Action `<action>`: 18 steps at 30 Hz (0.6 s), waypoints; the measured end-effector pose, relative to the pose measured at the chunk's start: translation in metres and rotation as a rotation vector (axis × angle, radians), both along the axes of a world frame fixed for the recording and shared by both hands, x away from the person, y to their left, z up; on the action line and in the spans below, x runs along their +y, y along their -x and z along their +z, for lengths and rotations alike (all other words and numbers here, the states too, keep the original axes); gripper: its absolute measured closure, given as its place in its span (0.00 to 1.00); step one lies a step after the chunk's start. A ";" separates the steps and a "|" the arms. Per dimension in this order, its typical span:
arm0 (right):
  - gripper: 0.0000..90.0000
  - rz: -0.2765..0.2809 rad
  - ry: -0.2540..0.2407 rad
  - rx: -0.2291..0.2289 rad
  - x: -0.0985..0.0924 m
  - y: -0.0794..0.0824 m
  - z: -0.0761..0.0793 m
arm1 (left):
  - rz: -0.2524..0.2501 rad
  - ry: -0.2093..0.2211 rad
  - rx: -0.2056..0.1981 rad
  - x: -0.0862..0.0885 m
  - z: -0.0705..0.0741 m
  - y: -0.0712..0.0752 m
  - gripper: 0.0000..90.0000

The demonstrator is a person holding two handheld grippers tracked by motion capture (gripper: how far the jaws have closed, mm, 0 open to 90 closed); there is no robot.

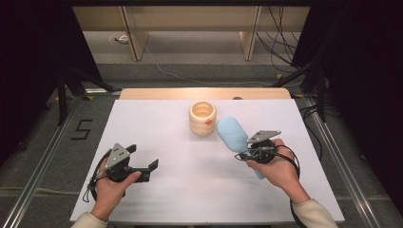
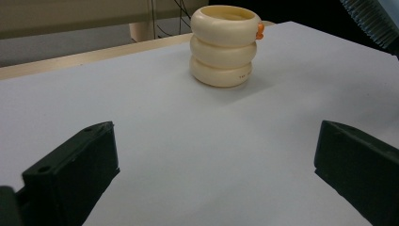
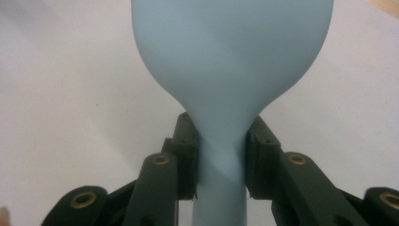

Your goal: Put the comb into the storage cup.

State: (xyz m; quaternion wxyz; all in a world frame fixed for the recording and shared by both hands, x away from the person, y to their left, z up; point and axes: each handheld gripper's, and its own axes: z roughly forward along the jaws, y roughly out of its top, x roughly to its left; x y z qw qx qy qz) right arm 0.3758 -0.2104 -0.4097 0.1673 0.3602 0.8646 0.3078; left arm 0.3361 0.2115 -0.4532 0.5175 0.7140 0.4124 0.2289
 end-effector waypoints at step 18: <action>0.78 0.003 -0.048 -0.066 0.008 0.002 -0.001 | -0.023 -0.001 -0.006 0.000 0.000 0.001 0.00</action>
